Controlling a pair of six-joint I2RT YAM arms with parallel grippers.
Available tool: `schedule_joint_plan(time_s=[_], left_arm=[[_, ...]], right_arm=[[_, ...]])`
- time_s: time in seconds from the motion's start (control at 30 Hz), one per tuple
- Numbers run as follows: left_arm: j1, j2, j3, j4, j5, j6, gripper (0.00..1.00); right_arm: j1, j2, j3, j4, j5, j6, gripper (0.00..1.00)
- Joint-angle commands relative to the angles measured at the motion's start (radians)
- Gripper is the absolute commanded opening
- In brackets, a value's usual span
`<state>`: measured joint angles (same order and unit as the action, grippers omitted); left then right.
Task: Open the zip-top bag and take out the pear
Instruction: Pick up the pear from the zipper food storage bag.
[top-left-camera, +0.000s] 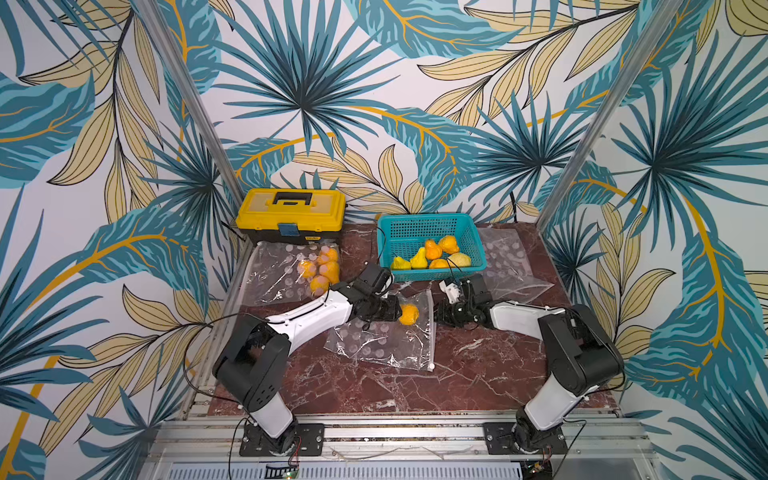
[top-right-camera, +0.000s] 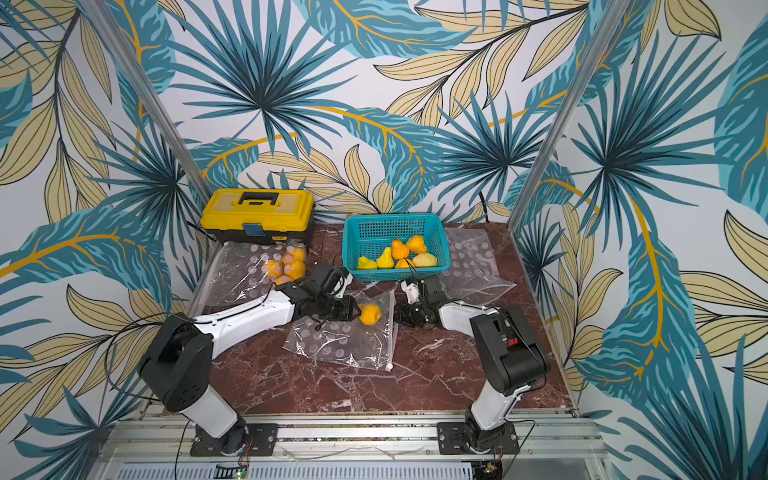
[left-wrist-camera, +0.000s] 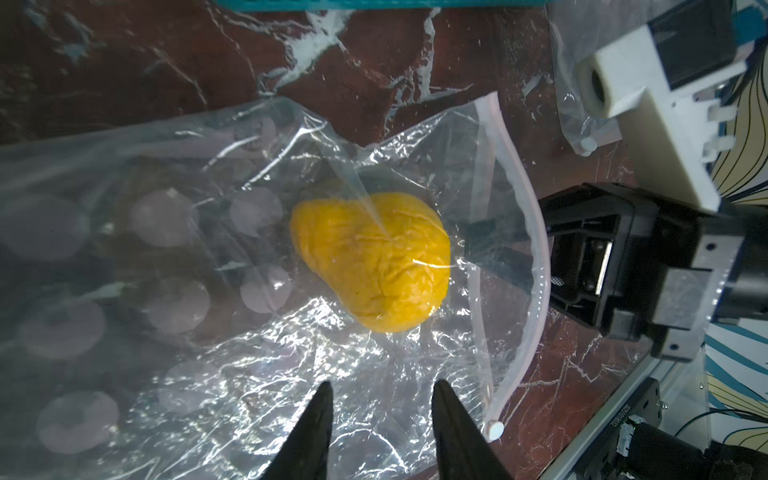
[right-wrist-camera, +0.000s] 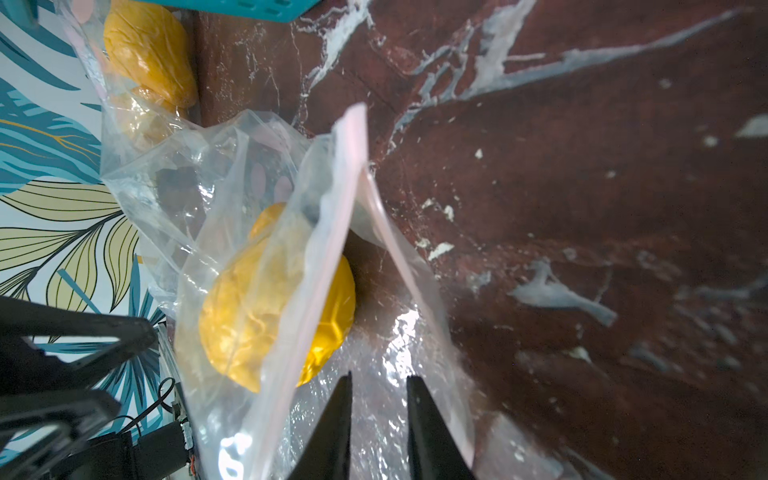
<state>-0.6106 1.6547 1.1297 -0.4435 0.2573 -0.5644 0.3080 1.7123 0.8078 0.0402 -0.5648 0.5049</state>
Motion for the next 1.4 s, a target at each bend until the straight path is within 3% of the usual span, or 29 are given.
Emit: schedule_joint_plan(time_s=[0.0,0.63,1.03,1.37], left_arm=[[0.028,0.025,0.019,-0.029,-0.020,0.024,0.41],[0.023,0.182,0.000,0.013,0.053,0.034,0.40],[-0.019,0.256,0.002,0.072,0.126,0.013,0.37],[-0.054,0.254,-0.018,0.108,0.121,-0.008,0.36]], right_arm=[[0.012,0.041,0.025,-0.002,-0.018,-0.004,0.25],[0.136,0.089,0.175,-0.126,0.057,-0.034,0.26],[0.144,-0.040,0.144,-0.149,0.174,-0.017,0.26],[0.146,-0.140,0.096,-0.148,0.249,-0.057,0.26]])
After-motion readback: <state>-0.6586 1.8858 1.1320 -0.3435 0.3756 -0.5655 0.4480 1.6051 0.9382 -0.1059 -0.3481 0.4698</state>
